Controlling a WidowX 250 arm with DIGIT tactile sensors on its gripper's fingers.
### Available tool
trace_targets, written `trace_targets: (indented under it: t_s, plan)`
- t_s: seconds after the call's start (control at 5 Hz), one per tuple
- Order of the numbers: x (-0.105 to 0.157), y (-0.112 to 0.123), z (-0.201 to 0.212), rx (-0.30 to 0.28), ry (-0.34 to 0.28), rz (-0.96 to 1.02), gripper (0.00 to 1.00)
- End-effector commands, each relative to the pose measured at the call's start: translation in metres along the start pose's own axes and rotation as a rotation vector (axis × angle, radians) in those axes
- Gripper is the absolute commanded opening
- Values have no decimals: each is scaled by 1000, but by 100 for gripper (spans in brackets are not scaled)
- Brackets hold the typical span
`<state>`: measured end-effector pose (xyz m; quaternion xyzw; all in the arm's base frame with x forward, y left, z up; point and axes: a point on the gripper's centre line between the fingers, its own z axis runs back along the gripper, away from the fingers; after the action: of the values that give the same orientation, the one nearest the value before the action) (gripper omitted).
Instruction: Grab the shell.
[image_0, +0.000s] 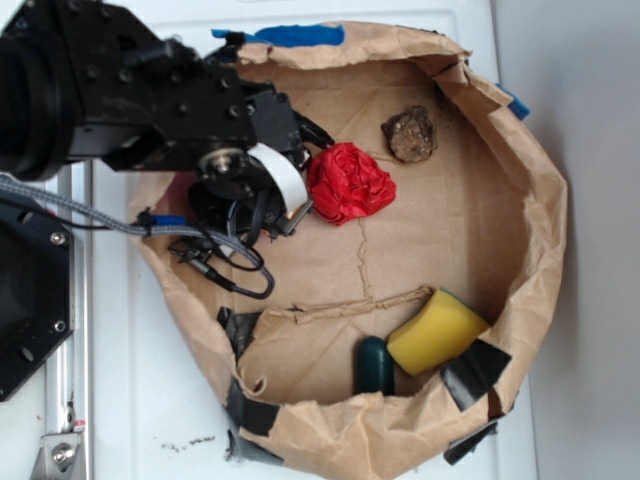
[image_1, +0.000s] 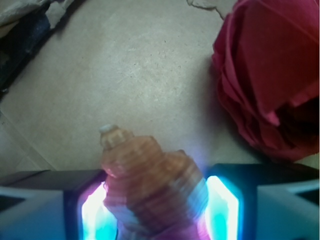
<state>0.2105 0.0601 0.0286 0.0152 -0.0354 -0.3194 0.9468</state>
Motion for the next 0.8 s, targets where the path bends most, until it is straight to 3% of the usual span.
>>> trace_targets:
  t_s: [0.0,0.2,0.4,0.6]
  plan:
    - [10,10,39,27,-55,58,0]
    - [20,14,88,31,-78,161,0]
    - [30,23,138,96,-113,313,0]
    - [31,26,168,98,-144,480,0]
